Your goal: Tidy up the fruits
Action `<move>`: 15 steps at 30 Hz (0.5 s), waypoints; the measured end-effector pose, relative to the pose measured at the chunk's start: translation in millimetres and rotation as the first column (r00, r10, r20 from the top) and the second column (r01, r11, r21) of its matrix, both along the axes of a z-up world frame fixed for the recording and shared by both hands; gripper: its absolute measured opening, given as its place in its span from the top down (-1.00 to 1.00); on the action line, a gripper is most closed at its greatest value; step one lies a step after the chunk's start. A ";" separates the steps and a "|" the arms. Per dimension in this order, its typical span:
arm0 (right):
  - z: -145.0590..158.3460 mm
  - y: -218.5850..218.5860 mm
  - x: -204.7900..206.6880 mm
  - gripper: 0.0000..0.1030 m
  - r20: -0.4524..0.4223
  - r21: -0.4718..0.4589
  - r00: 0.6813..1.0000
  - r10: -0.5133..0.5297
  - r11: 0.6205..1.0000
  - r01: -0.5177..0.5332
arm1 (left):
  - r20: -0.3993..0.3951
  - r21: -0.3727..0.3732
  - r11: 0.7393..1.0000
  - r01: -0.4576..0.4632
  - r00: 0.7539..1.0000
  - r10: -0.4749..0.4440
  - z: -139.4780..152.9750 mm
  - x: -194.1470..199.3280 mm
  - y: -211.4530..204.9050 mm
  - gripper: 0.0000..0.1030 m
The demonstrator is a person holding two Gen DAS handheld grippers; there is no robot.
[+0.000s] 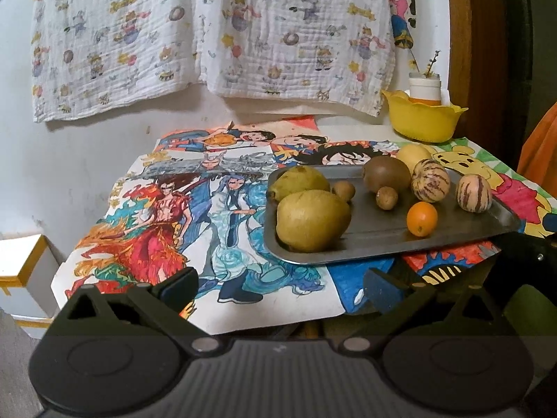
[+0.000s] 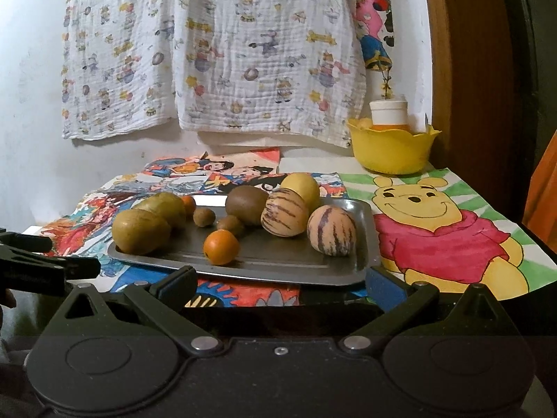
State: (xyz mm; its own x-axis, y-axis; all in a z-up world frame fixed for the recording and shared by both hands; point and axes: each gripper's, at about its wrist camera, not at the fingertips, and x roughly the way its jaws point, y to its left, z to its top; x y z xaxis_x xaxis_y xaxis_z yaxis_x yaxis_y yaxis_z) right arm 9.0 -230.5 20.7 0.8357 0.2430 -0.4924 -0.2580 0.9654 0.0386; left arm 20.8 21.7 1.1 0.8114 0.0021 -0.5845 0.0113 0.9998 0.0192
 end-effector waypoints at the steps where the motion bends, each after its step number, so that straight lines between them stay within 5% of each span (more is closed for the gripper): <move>1: -0.5 0.0 0.1 -0.99 -0.002 -0.002 1.000 -0.002 1.000 0.002 | -0.005 -0.001 1.000 0.002 1.000 -0.002 -0.2 0.2 -0.1 -0.99; 15: -1.5 0.3 1.0 -0.99 -0.012 0.002 1.000 0.001 1.000 -0.001 | -0.023 0.014 1.000 0.014 1.000 -0.013 -1.4 2.3 -4.4 -0.99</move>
State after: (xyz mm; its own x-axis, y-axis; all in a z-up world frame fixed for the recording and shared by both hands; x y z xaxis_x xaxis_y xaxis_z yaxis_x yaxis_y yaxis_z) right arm 10.0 -230.2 19.1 0.8296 0.2449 -0.5017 -0.2588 0.9650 0.0432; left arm 23.1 17.3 -0.3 0.7978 -0.0002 -0.6029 0.0253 0.9991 0.0331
